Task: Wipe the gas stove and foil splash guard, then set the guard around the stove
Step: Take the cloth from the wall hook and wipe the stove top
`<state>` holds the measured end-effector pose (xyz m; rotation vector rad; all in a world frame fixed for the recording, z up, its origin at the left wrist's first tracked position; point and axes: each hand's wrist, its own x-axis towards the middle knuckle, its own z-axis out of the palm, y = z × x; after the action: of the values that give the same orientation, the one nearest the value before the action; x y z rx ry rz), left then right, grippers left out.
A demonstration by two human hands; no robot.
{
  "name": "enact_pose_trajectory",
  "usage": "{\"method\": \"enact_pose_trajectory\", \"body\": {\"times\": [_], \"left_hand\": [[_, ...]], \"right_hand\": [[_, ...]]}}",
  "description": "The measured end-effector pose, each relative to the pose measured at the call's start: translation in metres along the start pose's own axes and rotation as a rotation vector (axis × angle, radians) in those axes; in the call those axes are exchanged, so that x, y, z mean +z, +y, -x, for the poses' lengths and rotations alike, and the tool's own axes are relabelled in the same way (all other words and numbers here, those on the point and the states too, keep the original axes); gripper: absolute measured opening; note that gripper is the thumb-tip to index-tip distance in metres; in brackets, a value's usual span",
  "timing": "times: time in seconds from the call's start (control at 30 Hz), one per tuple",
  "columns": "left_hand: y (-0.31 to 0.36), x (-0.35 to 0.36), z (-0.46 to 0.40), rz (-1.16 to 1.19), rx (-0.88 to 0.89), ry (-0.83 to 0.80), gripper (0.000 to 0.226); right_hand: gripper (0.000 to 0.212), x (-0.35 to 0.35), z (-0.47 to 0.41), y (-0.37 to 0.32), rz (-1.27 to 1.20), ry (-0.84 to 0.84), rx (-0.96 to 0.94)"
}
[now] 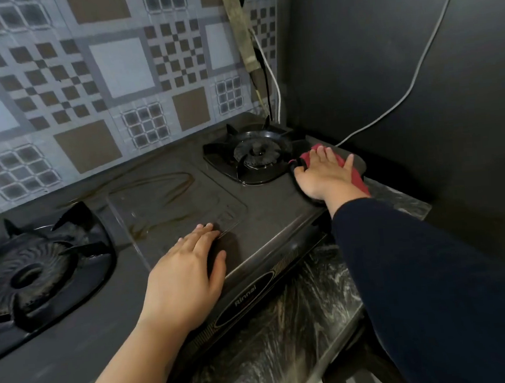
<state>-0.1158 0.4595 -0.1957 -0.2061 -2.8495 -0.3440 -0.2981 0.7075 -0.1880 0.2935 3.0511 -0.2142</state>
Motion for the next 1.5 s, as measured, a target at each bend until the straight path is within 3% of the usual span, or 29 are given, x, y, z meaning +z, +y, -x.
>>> {"method": "enact_pose_trajectory", "body": {"times": [0.2, 0.43, 0.77, 0.9, 1.0, 1.2, 1.5], "left_hand": [[0.002, 0.000, -0.002, 0.023, -0.019, 0.006, 0.043], [0.005, -0.005, -0.001, 0.049, -0.013, -0.008, 0.045], [-0.007, -0.012, -0.003, 0.142, 0.054, -0.114, 0.049], [-0.022, -0.031, -0.010, 0.236, 0.011, -0.126, 0.040], [-0.047, -0.042, -0.026, 0.200, -0.031, -0.103, 0.034], [-0.092, -0.050, -0.077, 0.142, -0.159, -0.052, 0.035], [-0.128, -0.043, -0.133, 0.066, -0.297, -0.023, 0.038]], "right_hand": [[0.068, -0.012, -0.036, 0.014, -0.003, -0.022, 0.018], [0.069, -0.003, 0.023, -0.010, -0.014, -0.022, -0.018], [0.066, 0.027, 0.143, -0.101, -0.053, 0.014, -0.197], [0.060, 0.025, 0.167, -0.101, -0.191, -0.005, -0.286], [0.056, 0.021, 0.176, -0.098, -0.129, -0.058, -0.415], [0.056, 0.022, 0.139, -0.147, -0.012, -0.134, -0.635], [0.064, 0.029, 0.028, -0.238, 0.039, -0.096, -0.514]]}}
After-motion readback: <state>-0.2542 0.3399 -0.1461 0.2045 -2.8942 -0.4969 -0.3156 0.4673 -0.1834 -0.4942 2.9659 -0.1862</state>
